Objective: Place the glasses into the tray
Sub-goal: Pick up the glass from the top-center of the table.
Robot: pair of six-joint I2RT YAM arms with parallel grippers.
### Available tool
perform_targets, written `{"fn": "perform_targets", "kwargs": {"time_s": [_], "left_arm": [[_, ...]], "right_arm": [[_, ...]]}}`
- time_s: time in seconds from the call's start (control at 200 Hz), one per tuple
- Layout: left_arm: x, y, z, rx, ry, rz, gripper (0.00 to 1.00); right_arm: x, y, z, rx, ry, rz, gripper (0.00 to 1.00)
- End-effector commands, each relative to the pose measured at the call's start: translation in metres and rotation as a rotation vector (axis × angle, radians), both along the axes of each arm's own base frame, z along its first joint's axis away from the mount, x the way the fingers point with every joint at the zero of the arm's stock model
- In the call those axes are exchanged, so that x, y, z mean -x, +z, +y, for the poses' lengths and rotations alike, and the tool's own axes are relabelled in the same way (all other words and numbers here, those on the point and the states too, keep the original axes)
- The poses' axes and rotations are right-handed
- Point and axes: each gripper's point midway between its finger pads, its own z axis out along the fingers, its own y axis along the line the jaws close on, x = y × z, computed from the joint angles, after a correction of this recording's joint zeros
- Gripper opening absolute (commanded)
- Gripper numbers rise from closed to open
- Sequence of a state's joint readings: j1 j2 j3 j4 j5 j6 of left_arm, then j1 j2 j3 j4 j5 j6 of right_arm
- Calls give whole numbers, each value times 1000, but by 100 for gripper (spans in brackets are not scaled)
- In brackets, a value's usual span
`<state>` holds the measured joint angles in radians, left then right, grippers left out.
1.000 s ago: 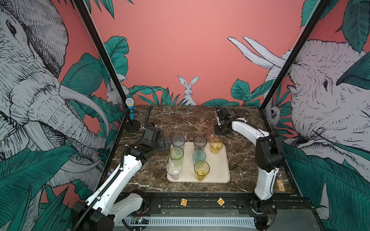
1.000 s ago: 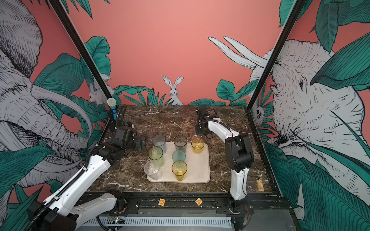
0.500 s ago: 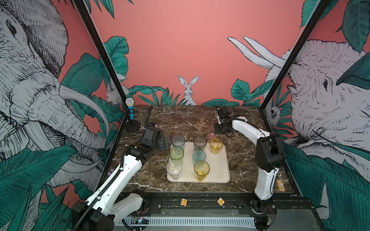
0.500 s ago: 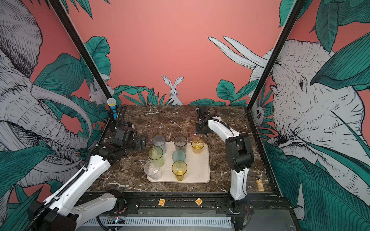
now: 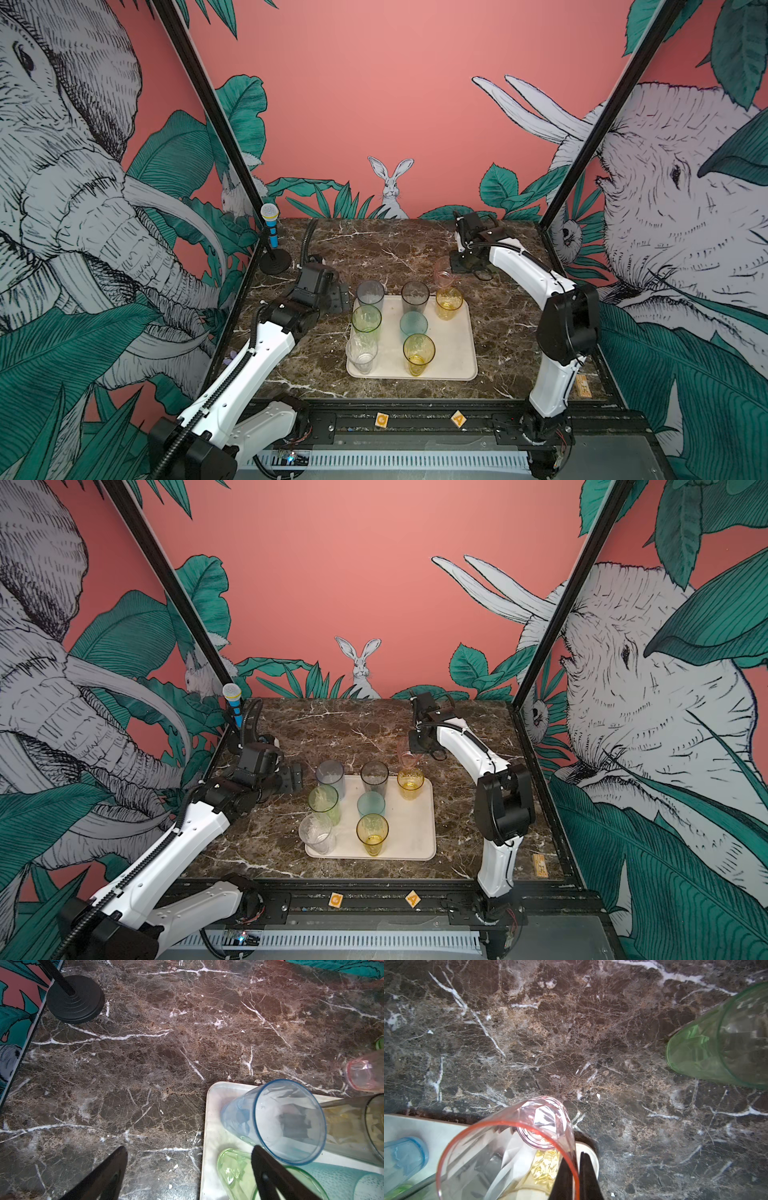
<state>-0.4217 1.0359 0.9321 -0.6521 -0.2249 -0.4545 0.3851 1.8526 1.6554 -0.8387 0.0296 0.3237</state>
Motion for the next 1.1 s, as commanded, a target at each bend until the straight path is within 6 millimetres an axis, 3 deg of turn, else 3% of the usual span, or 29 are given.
{"fn": "perform_targets", "kwargs": {"time_s": [0.0,0.38,0.455,0.475,0.705,1.095], "left_arm": [[2,-2,3,15,23,3,94],[0,-2,-3,54,21,1,94],[1,-2,-3,59,21,1,94],[1,-1,-3,61,21,1,94],[2,2,-3,72,24,-8,94],[7,2,-5,101,28,-6,94]], "right_arm": [[7,37,-10,6,-2,-56,0],[45,79,-30,27,-3,-96,0],[52,78,-32,27,0,-73,0],[58,89,-33,12,0,-98,0],[84,113,-40,-29,1,-131,0],[133,112,-46,-91,4,-96,1]]}}
